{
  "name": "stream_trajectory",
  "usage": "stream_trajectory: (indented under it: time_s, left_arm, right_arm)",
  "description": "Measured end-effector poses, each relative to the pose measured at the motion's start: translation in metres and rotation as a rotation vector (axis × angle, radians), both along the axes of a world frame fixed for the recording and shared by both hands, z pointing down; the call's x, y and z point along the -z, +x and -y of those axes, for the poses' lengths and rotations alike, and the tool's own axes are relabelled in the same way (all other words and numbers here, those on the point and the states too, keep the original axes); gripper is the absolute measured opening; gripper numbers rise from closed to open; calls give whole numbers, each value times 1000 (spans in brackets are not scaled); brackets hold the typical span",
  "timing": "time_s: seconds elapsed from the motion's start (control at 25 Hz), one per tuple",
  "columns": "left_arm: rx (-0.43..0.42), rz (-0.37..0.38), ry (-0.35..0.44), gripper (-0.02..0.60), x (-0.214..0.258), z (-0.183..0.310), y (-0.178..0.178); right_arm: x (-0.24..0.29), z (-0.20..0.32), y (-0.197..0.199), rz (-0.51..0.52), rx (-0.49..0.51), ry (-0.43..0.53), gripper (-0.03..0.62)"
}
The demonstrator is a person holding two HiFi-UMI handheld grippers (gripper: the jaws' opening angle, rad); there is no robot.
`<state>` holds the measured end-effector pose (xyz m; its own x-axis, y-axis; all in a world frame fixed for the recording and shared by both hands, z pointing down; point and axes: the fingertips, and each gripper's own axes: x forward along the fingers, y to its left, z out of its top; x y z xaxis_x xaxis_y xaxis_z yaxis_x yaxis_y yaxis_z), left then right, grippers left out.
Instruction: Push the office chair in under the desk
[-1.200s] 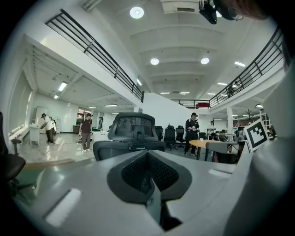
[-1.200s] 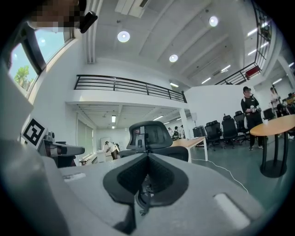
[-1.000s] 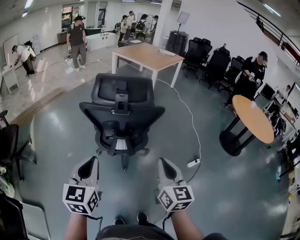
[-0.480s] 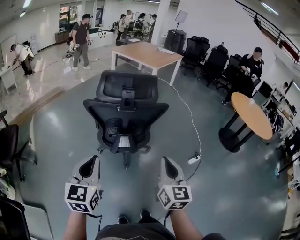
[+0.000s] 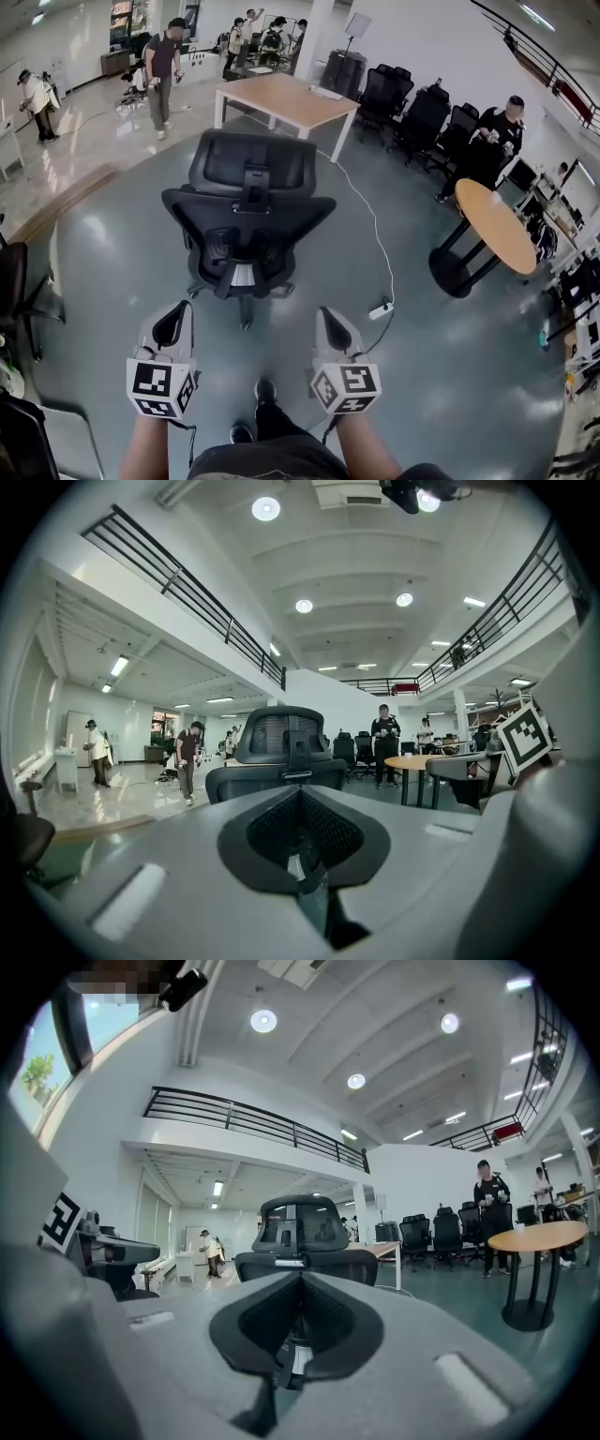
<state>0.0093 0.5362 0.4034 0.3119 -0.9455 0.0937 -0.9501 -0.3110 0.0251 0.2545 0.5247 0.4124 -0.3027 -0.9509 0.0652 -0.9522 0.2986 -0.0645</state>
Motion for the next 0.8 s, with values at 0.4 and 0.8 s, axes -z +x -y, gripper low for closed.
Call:
stream_trajectory:
  time_s: [0.4,0.8]
  left_arm:
    - [34,92,17,18,-4,46,-4]
    - [68,151,32,20,5,126,1]
  right_arm:
    - [-3,62,2,6,19,11,-9]
    - [7,148,9,-54,61,46,-8]
